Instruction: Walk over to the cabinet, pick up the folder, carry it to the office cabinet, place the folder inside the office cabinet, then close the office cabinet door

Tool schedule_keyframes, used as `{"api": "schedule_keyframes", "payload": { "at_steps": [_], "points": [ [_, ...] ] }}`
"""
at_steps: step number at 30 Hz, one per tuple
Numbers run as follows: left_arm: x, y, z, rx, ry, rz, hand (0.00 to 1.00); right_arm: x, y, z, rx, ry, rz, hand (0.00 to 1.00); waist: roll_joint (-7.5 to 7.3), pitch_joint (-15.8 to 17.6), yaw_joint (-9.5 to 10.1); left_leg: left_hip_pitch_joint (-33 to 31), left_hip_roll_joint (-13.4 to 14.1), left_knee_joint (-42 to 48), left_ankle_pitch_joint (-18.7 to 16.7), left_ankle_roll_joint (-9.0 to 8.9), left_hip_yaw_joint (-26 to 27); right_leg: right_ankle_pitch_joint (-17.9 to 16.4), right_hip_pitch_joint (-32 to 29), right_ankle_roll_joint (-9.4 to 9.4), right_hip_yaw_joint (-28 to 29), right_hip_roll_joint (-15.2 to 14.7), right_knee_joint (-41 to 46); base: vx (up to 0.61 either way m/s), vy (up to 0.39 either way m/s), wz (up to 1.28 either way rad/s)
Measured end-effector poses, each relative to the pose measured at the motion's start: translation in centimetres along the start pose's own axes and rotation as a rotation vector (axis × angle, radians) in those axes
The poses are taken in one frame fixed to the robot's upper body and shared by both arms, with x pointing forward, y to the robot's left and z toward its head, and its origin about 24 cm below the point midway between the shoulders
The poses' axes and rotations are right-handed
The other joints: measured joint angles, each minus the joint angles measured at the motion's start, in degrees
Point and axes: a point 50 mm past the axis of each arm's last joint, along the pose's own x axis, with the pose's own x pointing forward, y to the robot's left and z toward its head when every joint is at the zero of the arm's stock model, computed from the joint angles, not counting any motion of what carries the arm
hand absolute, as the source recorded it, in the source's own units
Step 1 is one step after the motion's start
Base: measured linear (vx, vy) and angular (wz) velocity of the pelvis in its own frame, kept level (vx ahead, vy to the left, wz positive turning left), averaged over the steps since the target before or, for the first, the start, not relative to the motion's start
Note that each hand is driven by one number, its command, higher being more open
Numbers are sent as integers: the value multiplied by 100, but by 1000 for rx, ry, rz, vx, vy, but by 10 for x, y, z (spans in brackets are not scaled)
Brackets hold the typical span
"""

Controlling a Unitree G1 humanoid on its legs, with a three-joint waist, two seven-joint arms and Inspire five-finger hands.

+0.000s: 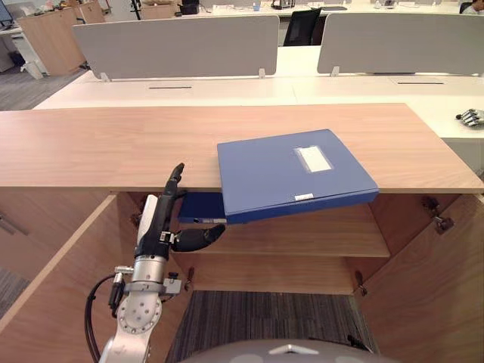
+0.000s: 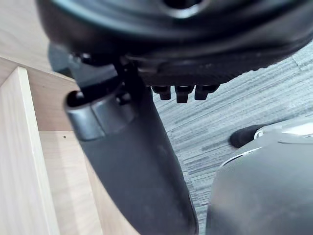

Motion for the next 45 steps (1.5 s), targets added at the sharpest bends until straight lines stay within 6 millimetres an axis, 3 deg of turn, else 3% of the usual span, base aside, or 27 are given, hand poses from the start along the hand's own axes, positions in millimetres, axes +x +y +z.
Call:
{"api": "schedule_keyframes", "payload": {
  "at_steps": [21, 30, 39, 45],
  "points": [
    [11, 17, 52, -84, -252, 42, 100, -1, -5, -6, 1, 12, -4, 100, 44, -172, -14, 182, 0, -3, 2, 22, 0, -12, 142, -40, 117, 13, 52, -20, -6, -1],
    [13, 15, 55, -114, -269, -9, 100, -2, -4, -8, 4, 19, 2, 100, -3, -188, -14, 187, -2, -3, 9, 19, 1, -11, 144, -31, 123, 13, 38, -16, -8, 0],
    [24, 0, 82, -195, -411, -155, 100, -2, -4, -10, 2, 30, 19, 100, -12, -257, -22, 182, 11, -5, -2, 18, 123, -4, 66, -21, 259, 23, 69, -13, -7, -6],
    [28, -5, 92, -176, -478, -204, 100, -2, -6, -13, -4, 44, 14, 100, -4, -279, -146, 189, 11, -5, -4, 16, 158, 1, 42, -18, 303, 27, 85, -17, -13, -3]
  ]
}}
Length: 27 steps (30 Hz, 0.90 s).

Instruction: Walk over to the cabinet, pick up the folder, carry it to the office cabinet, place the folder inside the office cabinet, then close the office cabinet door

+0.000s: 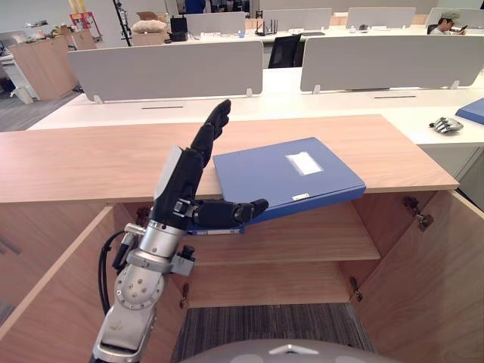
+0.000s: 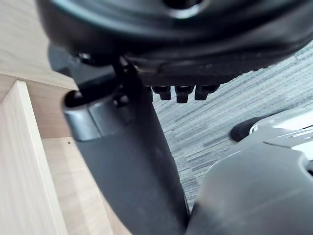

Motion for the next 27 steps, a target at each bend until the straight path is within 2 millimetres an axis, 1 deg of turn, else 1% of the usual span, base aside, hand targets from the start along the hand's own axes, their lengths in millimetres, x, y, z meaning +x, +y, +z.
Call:
{"api": "schedule_keyframes", "payload": {
  "at_steps": [2, 4, 8, 11, 13, 15, 18, 22, 27],
  "points": [
    [0, 0, 0, 24, 0, -14, 100, 0, 0, 0, -1, 0, 0, 100, 16, -18, -29, 0, 1, 0, 0, 0, 15, 0, -18, 0, 15, 1, -1, -13, -10, -2],
    [2, -5, 1, 58, -9, -52, 100, 0, -2, -2, -2, 8, -4, 100, 18, -24, -34, -1, 0, 0, -1, -1, 20, 0, -21, 0, 19, 1, -2, 0, 0, 0],
    [4, -21, 1, 105, -32, -142, 100, 0, -2, -2, -3, 12, -6, 100, 22, -58, -40, -23, -1, -1, 0, -1, 57, 3, -68, 1, 54, 2, 4, -15, -13, -4],
    [1, -30, -7, 161, -6, -193, 100, 0, -3, -3, -3, 17, -12, 100, 25, -62, -55, -25, -1, -1, 0, -1, 84, 6, -85, 2, 86, 4, 13, -12, -13, -4],
    [-2, -36, -16, 218, 30, -237, 100, 0, -3, -5, -4, 24, -16, 100, 23, -61, -58, -26, -3, -1, 0, -1, 87, 7, -90, 3, 90, 3, 14, 0, 0, 0],
    [-5, -41, -20, 257, 44, -276, 100, 0, -4, -6, -4, 26, -21, 100, 20, -59, -61, -30, -4, -1, 0, 0, 87, 7, -96, 3, 90, 2, 13, 0, 0, 0],
    [-7, -47, -21, 304, 37, -318, 100, 0, -4, -7, -5, 32, -25, 100, 19, -58, -62, -38, -9, -1, -1, 0, 86, 6, -103, 3, 90, -3, 10, 0, 0, 0],
    [-8, -51, -21, 379, 26, -335, 100, 0, -5, -7, -5, 33, -30, 100, 18, -58, -65, -40, -9, -1, 0, 0, 83, 6, -103, 3, 88, -2, 9, 0, 0, 0],
    [-9, -51, -25, 498, 14, -296, 100, 0, -6, -9, -3, 39, -44, 100, 13, -57, -63, -39, -12, -1, 0, 1, 75, 6, -98, 3, 81, -4, 9, 0, 0, 0]
  ]
}}
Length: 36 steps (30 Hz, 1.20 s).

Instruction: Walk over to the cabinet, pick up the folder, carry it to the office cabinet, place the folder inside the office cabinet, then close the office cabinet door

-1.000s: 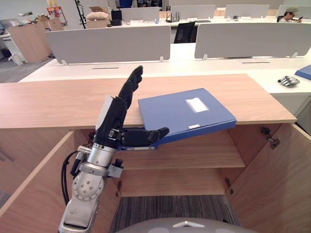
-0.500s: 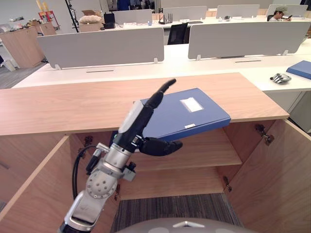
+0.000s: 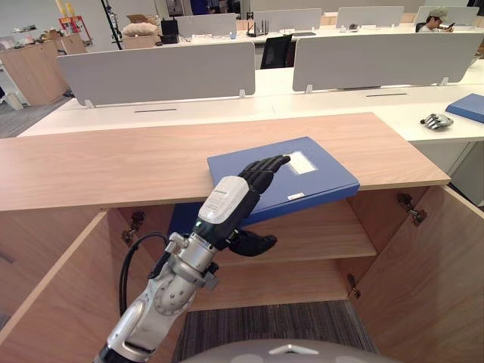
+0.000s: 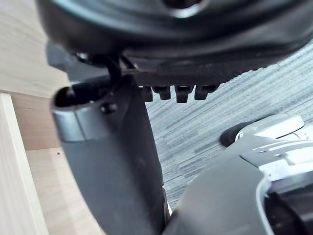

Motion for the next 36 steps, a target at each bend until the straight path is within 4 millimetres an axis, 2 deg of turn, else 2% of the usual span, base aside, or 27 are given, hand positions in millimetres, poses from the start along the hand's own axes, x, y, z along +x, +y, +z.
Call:
{"api": "schedule_keyframes", "payload": {
  "at_steps": [11, 32, 33, 36],
  "points": [
    [-3, -9, 1, 62, 40, 39, 100, 0, 1, -3, 21, 14, -1, 100, -45, 16, 1, -25, -1, 0, 0, 0, -21, 0, -2, 4, -25, -6, -16, 0, 0, 0],
    [-12, -19, -3, 182, 90, -12, 100, 0, 1, -4, 23, 17, 6, 100, -61, 15, -1, -61, 6, -1, 1, 1, -46, 4, -5, 9, -50, -9, -23, 0, 0, 0],
    [-13, -19, -3, 200, 88, -19, 0, 0, 1, -4, 23, 16, 7, 100, -61, 15, -1, -62, 7, -1, 1, 1, -46, 4, -5, 9, -50, -9, -23, 0, 0, 0],
    [-13, -20, -4, 224, 86, -28, 0, 0, 1, -4, 23, 16, 8, 100, -60, 15, -1, -64, 7, -1, 1, 1, -45, 4, -8, 9, -49, -9, -23, 0, 0, 0]
  ]
}}
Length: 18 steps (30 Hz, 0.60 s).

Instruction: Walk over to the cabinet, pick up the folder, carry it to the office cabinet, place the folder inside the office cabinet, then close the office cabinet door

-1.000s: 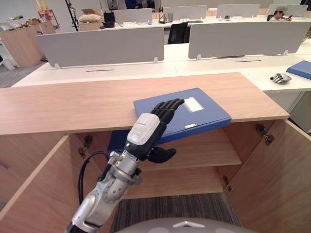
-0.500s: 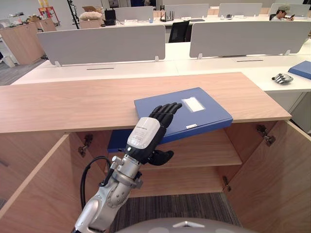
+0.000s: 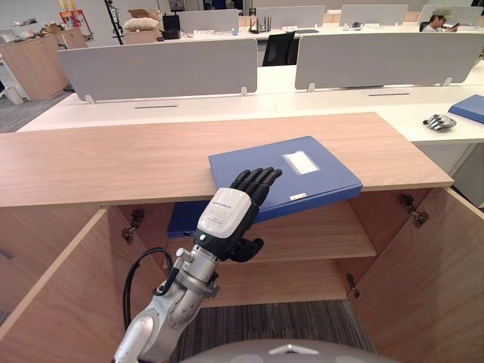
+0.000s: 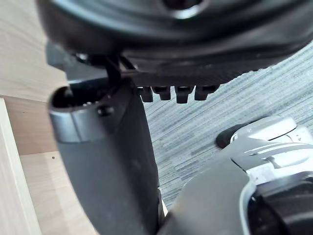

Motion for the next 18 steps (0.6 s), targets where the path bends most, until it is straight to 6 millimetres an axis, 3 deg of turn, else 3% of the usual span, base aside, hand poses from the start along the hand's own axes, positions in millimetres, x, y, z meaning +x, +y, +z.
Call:
{"api": "schedule_keyframes", "payload": {
  "at_steps": [7, 12, 18],
  "points": [
    [0, 3, -2, 31, 1, 24, 0, 0, 1, 0, 25, 1, 12, 100, 3, -2, -3, -5, 1, 0, 0, 0, 14, 0, -22, 0, 11, 4, 1, 0, 0, 0],
    [6, 21, -5, 109, -19, 146, 0, 0, 1, 0, 39, 0, 20, 100, 11, -11, -14, 5, 8, -1, 1, -1, 26, 0, -24, -2, 21, 11, 11, 0, 0, 0],
    [2, 25, -14, 132, 37, 152, 0, 0, 1, 1, 45, -4, 23, 100, 17, -10, -16, 6, 6, -1, 4, 2, 36, 0, -31, -2, 30, 6, 12, 0, 0, 0]
  ]
}}
